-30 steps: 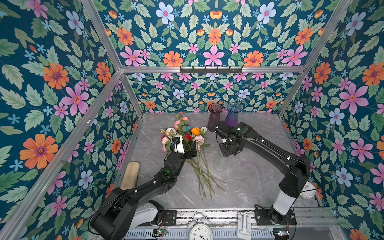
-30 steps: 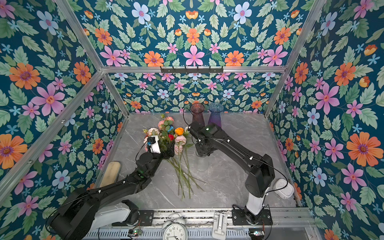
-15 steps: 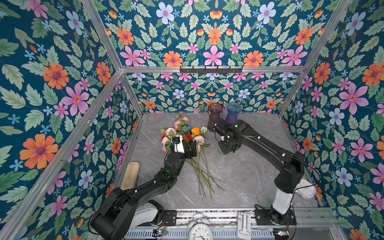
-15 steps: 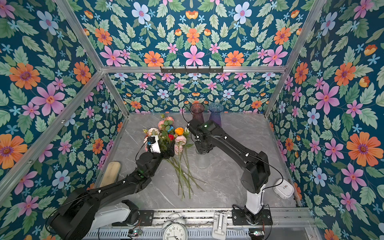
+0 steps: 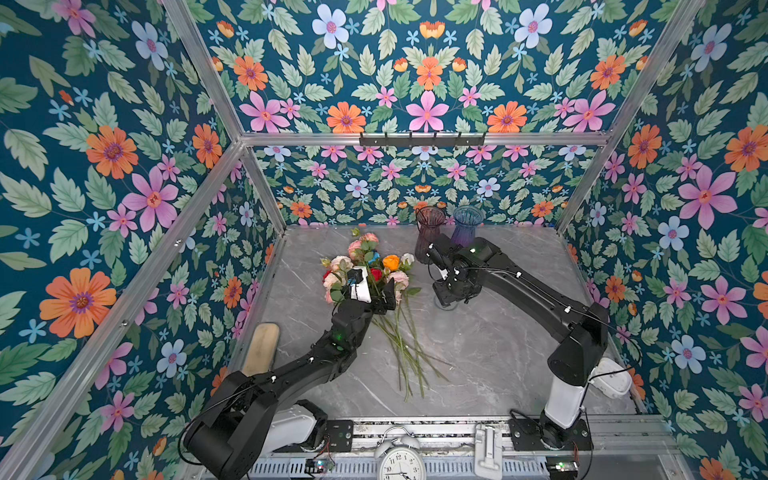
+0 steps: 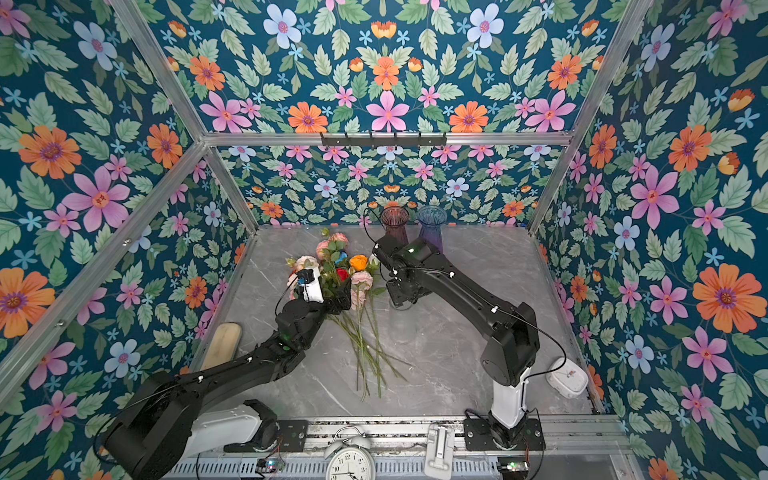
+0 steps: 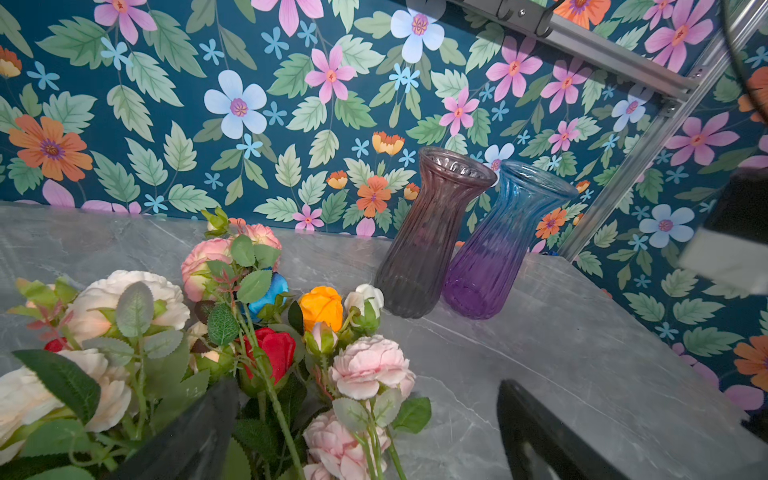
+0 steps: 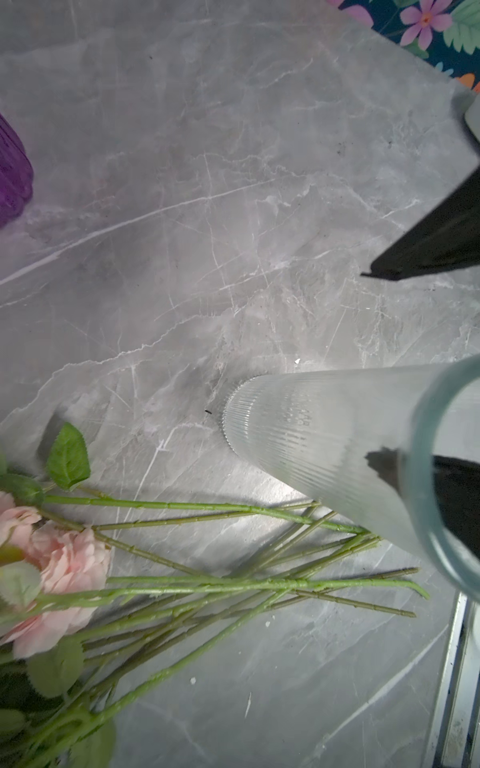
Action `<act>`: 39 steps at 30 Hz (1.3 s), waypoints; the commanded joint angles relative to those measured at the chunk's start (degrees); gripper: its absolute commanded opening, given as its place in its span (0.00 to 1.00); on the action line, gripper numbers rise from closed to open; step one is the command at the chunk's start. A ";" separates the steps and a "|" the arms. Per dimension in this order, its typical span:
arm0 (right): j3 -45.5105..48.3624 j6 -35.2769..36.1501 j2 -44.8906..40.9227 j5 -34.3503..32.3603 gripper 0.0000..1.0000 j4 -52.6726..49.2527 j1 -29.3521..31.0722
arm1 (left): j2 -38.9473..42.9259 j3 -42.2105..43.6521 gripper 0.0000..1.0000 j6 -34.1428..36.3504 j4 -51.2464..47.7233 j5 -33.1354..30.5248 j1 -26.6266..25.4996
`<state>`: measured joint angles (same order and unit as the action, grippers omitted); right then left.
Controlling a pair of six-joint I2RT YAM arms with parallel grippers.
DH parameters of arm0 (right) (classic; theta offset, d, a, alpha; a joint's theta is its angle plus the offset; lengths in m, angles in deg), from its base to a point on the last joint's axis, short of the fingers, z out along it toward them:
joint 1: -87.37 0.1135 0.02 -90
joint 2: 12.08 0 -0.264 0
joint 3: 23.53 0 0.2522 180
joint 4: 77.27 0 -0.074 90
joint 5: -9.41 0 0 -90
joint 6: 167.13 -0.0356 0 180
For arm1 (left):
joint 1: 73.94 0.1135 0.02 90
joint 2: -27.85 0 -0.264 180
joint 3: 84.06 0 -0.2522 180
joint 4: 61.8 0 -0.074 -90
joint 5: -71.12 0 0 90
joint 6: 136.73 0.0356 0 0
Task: Arrange the flowers into the vase
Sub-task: 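Grasp the clear ribbed vase with the right gripper and stand it upright, then release the upright vase and draw the right gripper back toward the robot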
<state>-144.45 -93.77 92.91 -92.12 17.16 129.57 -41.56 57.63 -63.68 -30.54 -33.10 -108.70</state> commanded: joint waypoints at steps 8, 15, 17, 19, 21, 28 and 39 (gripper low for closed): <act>0.39 -0.23 -13.68 1.48 0.69 2.85 -3.52 | -2.88 0.55 1.00 -2.99 1.39 4.82 2.95; 36.15 -14.14 -35.88 29.93 0.65 33.99 -24.53 | -2.39 2.10 1.00 -4.29 -0.47 8.24 5.86; 44.53 -16.60 -41.24 33.96 0.64 38.98 -31.04 | -0.48 0.48 1.00 -4.34 -6.14 10.39 5.29; 52.64 -18.35 -44.99 36.62 0.61 43.25 -36.15 | -0.37 -1.96 1.00 -5.04 -12.60 12.99 5.06; 61.48 -19.62 -47.14 37.98 0.59 49.46 -37.97 | -3.15 -5.89 1.00 -4.70 -21.10 17.29 5.06; 83.66 -22.49 -45.73 39.13 0.56 70.37 -37.84 | -6.59 -7.51 0.79 -8.43 -31.09 25.36 4.71; 90.90 -23.38 -49.37 39.58 0.60 78.22 -37.45 | -14.10 -14.58 0.53 -9.26 -37.34 29.92 4.46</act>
<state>-53.68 -116.57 43.58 -53.12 92.13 92.08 -54.30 44.88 -73.50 -65.12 -4.97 -104.31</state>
